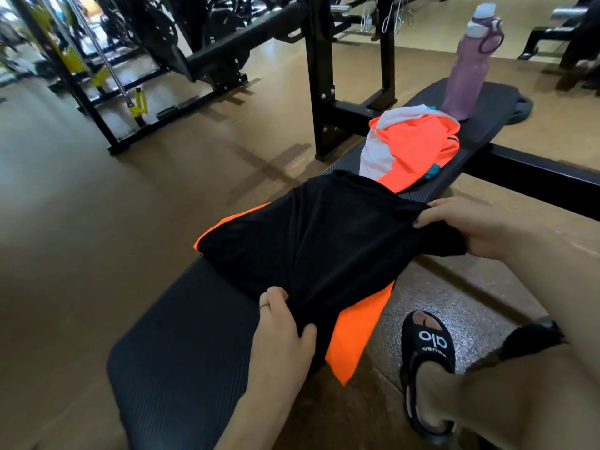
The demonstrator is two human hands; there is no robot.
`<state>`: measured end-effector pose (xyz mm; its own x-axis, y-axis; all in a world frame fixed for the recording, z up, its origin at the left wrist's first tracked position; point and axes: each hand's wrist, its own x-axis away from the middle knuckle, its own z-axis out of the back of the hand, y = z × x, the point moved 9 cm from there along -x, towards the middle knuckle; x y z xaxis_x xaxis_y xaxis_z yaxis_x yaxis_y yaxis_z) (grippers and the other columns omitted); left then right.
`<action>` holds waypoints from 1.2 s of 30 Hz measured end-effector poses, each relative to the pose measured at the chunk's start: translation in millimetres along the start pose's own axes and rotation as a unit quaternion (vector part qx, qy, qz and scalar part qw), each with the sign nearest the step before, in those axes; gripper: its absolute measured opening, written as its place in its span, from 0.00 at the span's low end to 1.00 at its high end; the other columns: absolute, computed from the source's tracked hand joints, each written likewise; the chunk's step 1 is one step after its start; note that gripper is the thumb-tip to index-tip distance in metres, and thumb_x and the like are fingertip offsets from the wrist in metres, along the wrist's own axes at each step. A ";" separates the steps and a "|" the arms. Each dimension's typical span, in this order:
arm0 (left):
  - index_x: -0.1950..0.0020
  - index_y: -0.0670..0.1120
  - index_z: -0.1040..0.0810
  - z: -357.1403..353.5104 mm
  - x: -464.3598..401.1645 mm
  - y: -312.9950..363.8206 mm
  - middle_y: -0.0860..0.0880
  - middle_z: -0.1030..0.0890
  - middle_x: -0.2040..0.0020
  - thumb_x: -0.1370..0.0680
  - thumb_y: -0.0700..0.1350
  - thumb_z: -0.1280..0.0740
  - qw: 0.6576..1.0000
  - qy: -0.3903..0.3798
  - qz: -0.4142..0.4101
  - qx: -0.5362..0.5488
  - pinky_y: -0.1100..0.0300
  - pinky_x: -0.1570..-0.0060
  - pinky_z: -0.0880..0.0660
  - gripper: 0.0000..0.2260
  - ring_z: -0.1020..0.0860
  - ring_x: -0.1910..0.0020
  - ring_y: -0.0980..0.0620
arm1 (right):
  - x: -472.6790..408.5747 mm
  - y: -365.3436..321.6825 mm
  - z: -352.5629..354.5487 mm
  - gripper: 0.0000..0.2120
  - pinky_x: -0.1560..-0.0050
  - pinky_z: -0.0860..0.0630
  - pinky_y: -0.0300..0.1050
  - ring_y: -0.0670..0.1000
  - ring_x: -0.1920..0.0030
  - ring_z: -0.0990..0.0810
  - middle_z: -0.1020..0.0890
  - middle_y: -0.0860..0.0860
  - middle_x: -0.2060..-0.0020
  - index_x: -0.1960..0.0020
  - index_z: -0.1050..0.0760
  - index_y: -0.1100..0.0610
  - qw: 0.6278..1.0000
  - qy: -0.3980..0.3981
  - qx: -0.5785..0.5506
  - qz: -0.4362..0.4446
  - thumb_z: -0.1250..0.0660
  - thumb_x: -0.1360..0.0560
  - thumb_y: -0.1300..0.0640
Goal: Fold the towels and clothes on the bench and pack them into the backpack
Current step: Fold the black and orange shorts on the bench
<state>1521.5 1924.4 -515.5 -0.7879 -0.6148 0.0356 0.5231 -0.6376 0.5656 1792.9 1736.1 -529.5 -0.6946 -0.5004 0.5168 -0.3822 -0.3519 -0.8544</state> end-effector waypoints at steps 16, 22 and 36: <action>0.47 0.54 0.39 -9.6 33.7 -5.4 0.53 0.27 0.54 0.24 0.44 0.29 0.990 0.059 0.072 0.108 0.56 0.61 0.25 0.18 0.25 0.58 0.54 | -12.5 -1.2 8.1 0.15 0.62 0.33 0.41 0.47 0.62 0.26 0.26 0.52 0.63 0.60 0.30 0.53 0.985 0.083 -0.144 0.043 0.33 0.31 0.73; 0.44 0.49 0.35 2.1 45.5 13.0 0.51 0.28 0.47 0.24 0.36 0.31 0.994 0.101 -0.033 0.008 0.64 0.73 0.33 0.17 0.28 0.69 0.56 | -10.4 -9.9 11.5 0.12 0.52 0.21 0.39 0.51 0.49 0.19 0.19 0.55 0.50 0.53 0.23 0.57 0.965 0.092 -0.230 0.092 0.37 0.27 0.72; 0.56 0.48 0.28 -25.7 70.9 35.0 0.50 0.30 0.57 0.24 0.39 0.31 0.966 0.116 -0.191 -0.131 0.58 0.72 0.30 0.07 0.32 0.69 0.52 | -14.5 24.4 18.0 0.12 0.63 0.20 0.41 0.53 0.48 0.18 0.19 0.58 0.46 0.43 0.25 0.61 0.961 0.137 -0.240 0.028 0.34 0.25 0.71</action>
<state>1492.3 1846.6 -514.4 -0.8620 -0.3793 -0.3364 0.2970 -0.9155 0.2712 1804.7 1720.5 -557.0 -0.8322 -0.2571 0.4913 -0.5299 0.1073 -0.8413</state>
